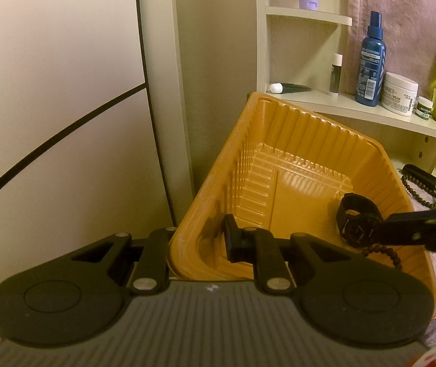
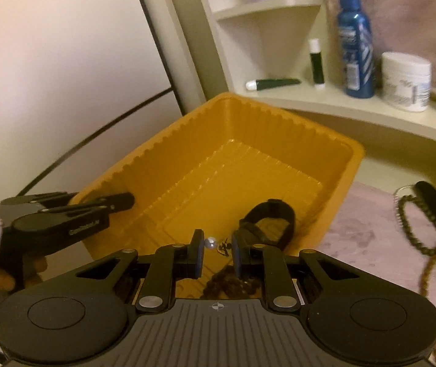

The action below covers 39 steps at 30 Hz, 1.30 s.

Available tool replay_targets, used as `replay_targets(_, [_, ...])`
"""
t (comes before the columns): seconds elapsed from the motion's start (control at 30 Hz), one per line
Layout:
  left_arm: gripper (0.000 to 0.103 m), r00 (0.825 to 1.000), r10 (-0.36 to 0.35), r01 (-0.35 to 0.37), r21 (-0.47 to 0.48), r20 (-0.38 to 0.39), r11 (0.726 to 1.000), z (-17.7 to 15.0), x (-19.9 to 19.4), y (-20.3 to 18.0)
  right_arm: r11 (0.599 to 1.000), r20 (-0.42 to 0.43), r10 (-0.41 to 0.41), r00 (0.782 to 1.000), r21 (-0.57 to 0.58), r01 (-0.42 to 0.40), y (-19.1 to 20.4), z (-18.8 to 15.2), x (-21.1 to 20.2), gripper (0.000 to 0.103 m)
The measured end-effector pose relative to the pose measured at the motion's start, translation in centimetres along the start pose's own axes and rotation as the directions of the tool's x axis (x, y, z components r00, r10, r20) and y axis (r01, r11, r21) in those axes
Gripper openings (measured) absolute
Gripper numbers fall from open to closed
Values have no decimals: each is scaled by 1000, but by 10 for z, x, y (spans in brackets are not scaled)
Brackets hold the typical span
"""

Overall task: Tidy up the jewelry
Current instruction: 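Carry the charm bracelet into the orange tray with the right gripper, then move the open right gripper back over the jewelry pile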

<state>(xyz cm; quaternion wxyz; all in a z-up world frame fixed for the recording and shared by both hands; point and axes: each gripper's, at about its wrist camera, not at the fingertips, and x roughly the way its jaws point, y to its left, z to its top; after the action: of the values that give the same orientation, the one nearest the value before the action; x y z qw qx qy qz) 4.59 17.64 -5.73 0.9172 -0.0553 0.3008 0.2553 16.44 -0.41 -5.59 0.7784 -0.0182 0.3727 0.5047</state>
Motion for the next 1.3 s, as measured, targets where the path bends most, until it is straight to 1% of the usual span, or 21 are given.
replay_targets(0.17, [16,1000,-1,1,-2,-1,1000,0,0,0,1000,11,-4,1000,-3,4,3,0,12,20])
replay_targets(0.2, [16,1000,-1,1,-2,-2,1000,0,0,0,1000,15,-8,1000,0,8,4,0,13,22])
replay_targets(0.27, [16,1000,-2,2,-3,-2,1000,0,0,0,1000,28,-11,1000,3,11,4,0,11,34])
replay_targets(0.3, [16,1000,-1,1,-2,-2,1000,0,0,0,1000,39,-14,999,2,14,5,-1,9,45])
replay_targets(0.33, [16,1000,-1,1,-2,-2,1000,0,0,0,1000,52,-16,999,0,16,6,-1,7,51])
replay_targets(0.43, [16,1000,-1,1,-2,-2,1000,0,0,1,1000,66,-18,998,0,18,6,-1,-2,52])
replay_targets(0.6, [16,1000,0,0,-1,-3,1000,1,1,2,999,85,-32,996,46,29,-3,-5,-23,52])
replay_targets(0.8, [16,1000,2,-2,0,-2,1000,1,1,2,988,89,-116,989,110,106,-32,-23,-59,52])
replay_targets(0.9, [16,1000,3,-3,2,-3,1000,1,1,1,975,85,-173,981,156,159,-50,-34,-79,52])
replay_targets(1.1, [16,1000,6,-6,10,-2,1000,0,1,1,938,61,-296,953,204,278,-83,-58,-115,52])
replay_targets(1.2, [16,1000,9,-9,12,-2,1000,-1,1,0,925,57,-332,942,218,313,-96,-65,-128,52])
replay_targets(1.3, [16,1000,9,-9,12,-1,1000,0,0,0,921,71,-350,934,210,329,-105,-64,-135,52])
